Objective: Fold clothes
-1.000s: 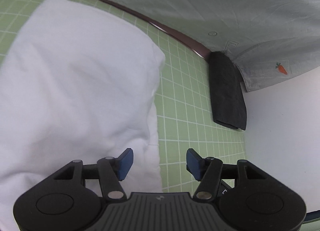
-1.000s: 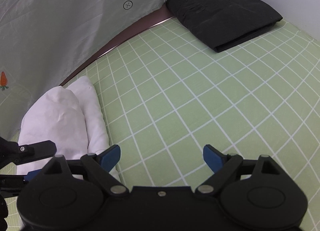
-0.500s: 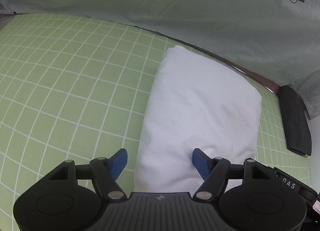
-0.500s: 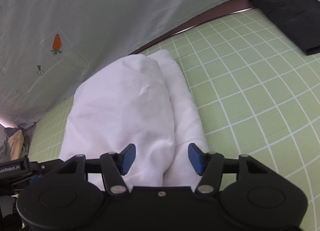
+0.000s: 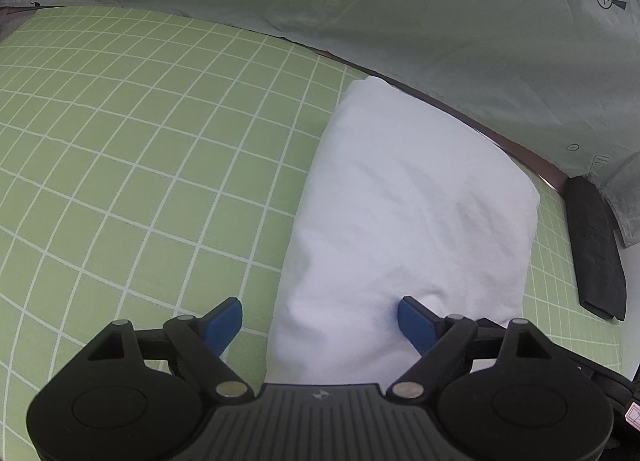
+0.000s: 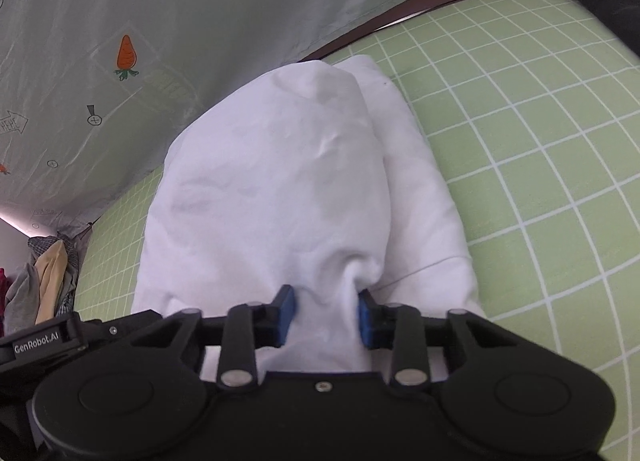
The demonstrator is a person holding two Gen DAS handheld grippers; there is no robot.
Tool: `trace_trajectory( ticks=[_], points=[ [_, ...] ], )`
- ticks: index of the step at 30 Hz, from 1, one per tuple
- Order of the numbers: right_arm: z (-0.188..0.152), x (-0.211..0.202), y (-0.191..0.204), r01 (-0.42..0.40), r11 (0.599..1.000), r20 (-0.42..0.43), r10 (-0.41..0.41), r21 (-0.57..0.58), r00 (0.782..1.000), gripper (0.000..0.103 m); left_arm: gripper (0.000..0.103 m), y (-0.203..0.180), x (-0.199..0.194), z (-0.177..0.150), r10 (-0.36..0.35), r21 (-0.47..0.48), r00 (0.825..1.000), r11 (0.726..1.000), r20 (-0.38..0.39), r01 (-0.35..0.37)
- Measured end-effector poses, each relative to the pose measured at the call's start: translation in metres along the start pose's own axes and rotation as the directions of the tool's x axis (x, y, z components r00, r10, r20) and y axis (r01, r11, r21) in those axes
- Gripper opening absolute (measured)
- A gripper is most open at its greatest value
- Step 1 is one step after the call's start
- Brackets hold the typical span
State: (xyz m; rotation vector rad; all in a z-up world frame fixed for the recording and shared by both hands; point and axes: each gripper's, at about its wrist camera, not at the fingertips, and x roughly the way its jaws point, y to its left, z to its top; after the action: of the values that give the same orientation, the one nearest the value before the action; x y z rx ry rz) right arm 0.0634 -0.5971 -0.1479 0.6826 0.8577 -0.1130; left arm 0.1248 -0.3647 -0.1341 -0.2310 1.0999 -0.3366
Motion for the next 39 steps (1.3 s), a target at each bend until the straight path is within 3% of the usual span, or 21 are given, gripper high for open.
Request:
trace_trajectory(
  ticks=[2, 4, 9, 10, 12, 15, 17, 19, 20, 24, 29, 30, 31, 32, 34, 36, 39],
  points=[
    [0.001, -0.01, -0.006, -0.018, 0.999, 0.041, 0.016, 0.047, 0.999, 0.006, 0.085, -0.005, -0.004, -0.002, -0.034, 0.013, 0.999, 0.999, 0.013, 0.034],
    [0.004, -0.026, -0.01, -0.056, 0.995, 0.093, 0.048, 0.086, 0.995, 0.005, 0.085, -0.013, -0.011, -0.003, -0.07, 0.038, 0.997, 0.997, 0.031, 0.069],
    [0.022, -0.07, -0.002, -0.064, 0.998, 0.227, 0.063, -0.002, 0.972, 0.004, 0.086, -0.035, -0.015, -0.002, -0.136, 0.111, 0.99, 0.985, 0.039, 0.131],
    [0.025, -0.077, -0.001, -0.059, 0.998, 0.248, 0.062, -0.018, 0.967, 0.004, 0.086, -0.038, -0.013, -0.002, -0.133, 0.117, 0.991, 0.985, 0.03, 0.128],
    [0.023, -0.059, -0.017, 0.016, 1.0, 0.205, -0.014, -0.01, 0.979, 0.006, 0.086, -0.041, -0.007, -0.004, -0.066, 0.142, 0.998, 0.988, 0.01, 0.064],
    [0.014, -0.041, -0.04, 0.054, 0.997, 0.139, -0.062, 0.064, 0.988, 0.017, 0.086, -0.034, -0.007, -0.006, -0.043, 0.151, 0.999, 0.988, 0.005, 0.042],
    [0.006, -0.034, -0.053, 0.056, 0.991, 0.106, -0.069, 0.119, 0.992, 0.041, 0.089, -0.027, -0.005, -0.004, -0.049, 0.132, 0.999, 0.99, 0.0, 0.049],
    [0.003, -0.035, -0.051, 0.036, 0.996, 0.099, -0.044, 0.084, 0.994, 0.067, 0.092, -0.02, -0.001, -0.001, -0.06, 0.112, 0.998, 0.992, -0.012, 0.061],
    [0.002, -0.032, -0.051, 0.027, 0.997, 0.087, -0.032, 0.068, 0.996, 0.074, 0.092, -0.018, 0.003, 0.001, -0.069, 0.11, 0.997, 0.991, -0.024, 0.071],
    [0.001, -0.018, -0.047, -0.002, 0.999, 0.04, 0.0, 0.032, 0.999, 0.076, 0.095, -0.015, 0.019, 0.006, -0.131, 0.07, 0.99, 0.988, -0.059, 0.135],
    [0.005, -0.004, -0.034, -0.007, 1.0, 0.028, 0.006, 0.023, 1.0, 0.086, 0.099, -0.016, 0.04, 0.011, -0.192, -0.019, 0.975, 0.981, -0.11, 0.191],
    [0.005, -0.002, -0.03, -0.004, 1.0, 0.023, 0.004, 0.013, 1.0, 0.085, 0.098, -0.016, 0.042, 0.012, -0.195, -0.03, 0.974, 0.981, -0.111, 0.193],
    [0.004, -0.003, -0.026, -0.008, 1.0, 0.017, 0.008, -0.013, 1.0, 0.078, 0.098, -0.017, 0.044, 0.013, -0.198, -0.036, 0.974, 0.98, -0.11, 0.195],
    [0.005, -0.004, -0.024, -0.032, 0.999, 0.01, 0.033, -0.038, 0.999, 0.061, 0.092, -0.017, 0.043, 0.013, -0.197, -0.038, 0.975, 0.98, -0.106, 0.194],
    [0.005, -0.012, -0.022, -0.048, 0.998, 0.019, 0.049, -0.033, 0.999, 0.04, 0.076, -0.017, 0.037, 0.011, -0.191, -0.032, 0.977, 0.982, -0.095, 0.188],
    [0.004, -0.022, -0.016, -0.052, 0.998, 0.033, 0.053, -0.032, 0.998, 0.033, 0.06, -0.013, 0.027, 0.012, -0.211, -0.038, 0.974, 0.977, -0.087, 0.209],
    [-0.006, -0.038, 0.009, -0.001, 0.997, 0.057, 0.005, -0.075, 0.998, 0.029, 0.053, -0.005, 0.012, 0.014, -0.245, -0.056, 0.964, 0.969, -0.102, 0.24]
  ],
)
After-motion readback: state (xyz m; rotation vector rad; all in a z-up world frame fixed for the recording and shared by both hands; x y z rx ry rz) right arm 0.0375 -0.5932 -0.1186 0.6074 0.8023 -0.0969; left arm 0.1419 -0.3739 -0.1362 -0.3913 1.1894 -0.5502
